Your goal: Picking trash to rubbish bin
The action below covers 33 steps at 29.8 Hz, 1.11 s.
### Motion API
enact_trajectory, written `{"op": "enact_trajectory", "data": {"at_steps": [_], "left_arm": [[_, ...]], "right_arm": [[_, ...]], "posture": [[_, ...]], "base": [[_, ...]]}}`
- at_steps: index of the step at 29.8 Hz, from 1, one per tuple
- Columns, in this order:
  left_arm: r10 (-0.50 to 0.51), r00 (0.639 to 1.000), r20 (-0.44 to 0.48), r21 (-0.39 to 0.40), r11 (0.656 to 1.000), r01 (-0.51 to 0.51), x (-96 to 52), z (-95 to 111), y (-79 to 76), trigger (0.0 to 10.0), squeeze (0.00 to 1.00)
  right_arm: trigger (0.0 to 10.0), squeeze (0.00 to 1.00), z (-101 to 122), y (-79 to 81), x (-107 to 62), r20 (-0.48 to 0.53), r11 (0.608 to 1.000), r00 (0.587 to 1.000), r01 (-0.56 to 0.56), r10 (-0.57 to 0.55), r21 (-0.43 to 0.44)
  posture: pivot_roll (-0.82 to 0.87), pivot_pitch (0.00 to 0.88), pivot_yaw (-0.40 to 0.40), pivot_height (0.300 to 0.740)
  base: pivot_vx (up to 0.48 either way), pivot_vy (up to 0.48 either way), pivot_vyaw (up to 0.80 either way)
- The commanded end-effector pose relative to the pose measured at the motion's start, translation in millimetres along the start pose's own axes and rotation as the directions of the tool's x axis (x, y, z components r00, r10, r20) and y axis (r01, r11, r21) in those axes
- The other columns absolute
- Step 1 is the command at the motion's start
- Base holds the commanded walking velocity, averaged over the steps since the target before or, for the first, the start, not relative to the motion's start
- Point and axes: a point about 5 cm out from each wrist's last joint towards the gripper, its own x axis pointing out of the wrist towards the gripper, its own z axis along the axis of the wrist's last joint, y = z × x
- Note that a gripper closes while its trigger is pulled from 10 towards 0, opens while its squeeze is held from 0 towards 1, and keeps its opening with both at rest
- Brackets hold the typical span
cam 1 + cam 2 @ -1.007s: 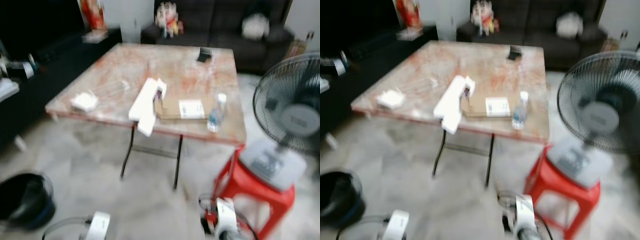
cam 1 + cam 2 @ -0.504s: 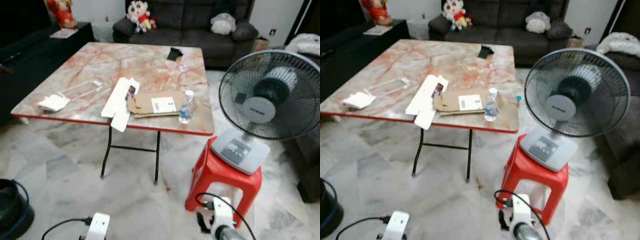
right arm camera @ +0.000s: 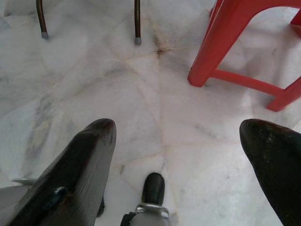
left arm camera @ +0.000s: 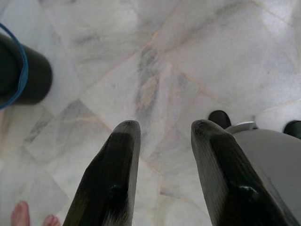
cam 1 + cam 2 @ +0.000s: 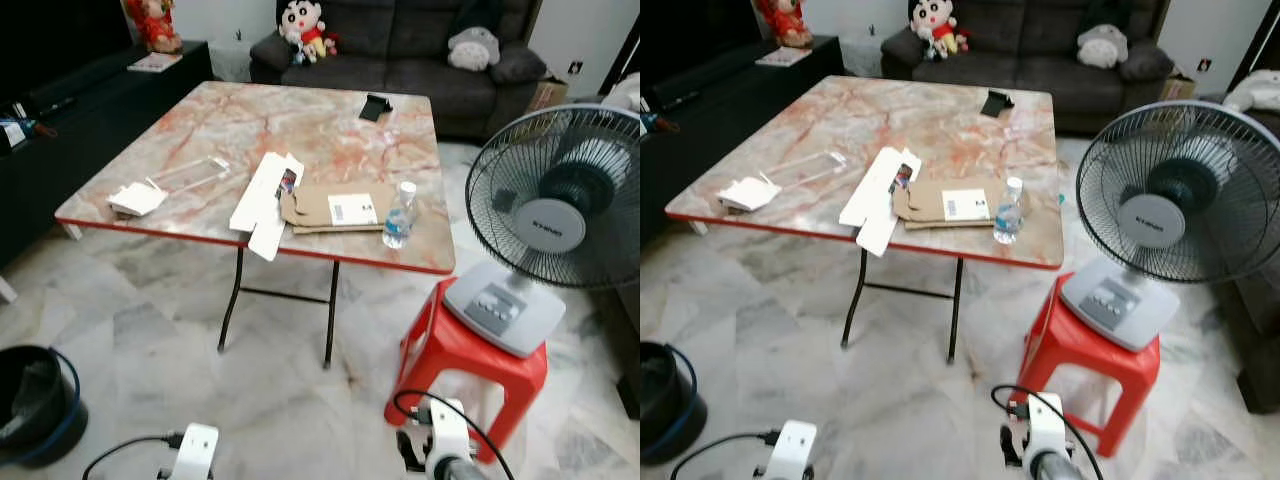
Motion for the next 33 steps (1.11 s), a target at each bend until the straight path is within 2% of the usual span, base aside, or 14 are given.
{"op": "enact_trajectory", "data": {"at_steps": [1,20,29,33], "left_arm": [[-0.001,1.000,-0.001,-0.012,1.000,0.001,0.3,0.2,2.3,10.0,0.00],[-0.002,1.000,-0.007,0.004,1.000,0.002,-0.1,-2.7,6.2,10.0,0.00],[0.002,1.000,0.007,0.007,1.000,-0.002,1.3,3.2,9.6,10.0,0.00],[0.006,1.000,0.030,0.008,1.000,-0.006,2.2,8.7,11.0,10.0,0.00]], "right_arm": [[10.0,0.00,-0.3,1.0,0.1,-0.001,1.000,1.000,-0.002,0.002,-0.001],[10.0,0.00,-1.6,5.3,0.0,0.012,1.000,1.000,-0.009,0.009,0.018],[10.0,0.00,-4.3,6.7,-0.4,0.007,1.000,1.000,-0.008,0.007,0.028],[10.0,0.00,-2.9,8.1,-0.1,0.014,0.999,1.000,-0.011,0.011,0.034]], "posture": [[0.01,0.000,-0.029,0.740],[0.01,0.000,-0.015,0.740],[0.01,0.000,-0.005,0.740],[0.00,0.000,-0.001,0.740]], "base": [[0.000,0.315,-0.69],[0.000,0.328,0.00],[0.000,0.330,0.00],[0.000,0.000,0.00]]}}
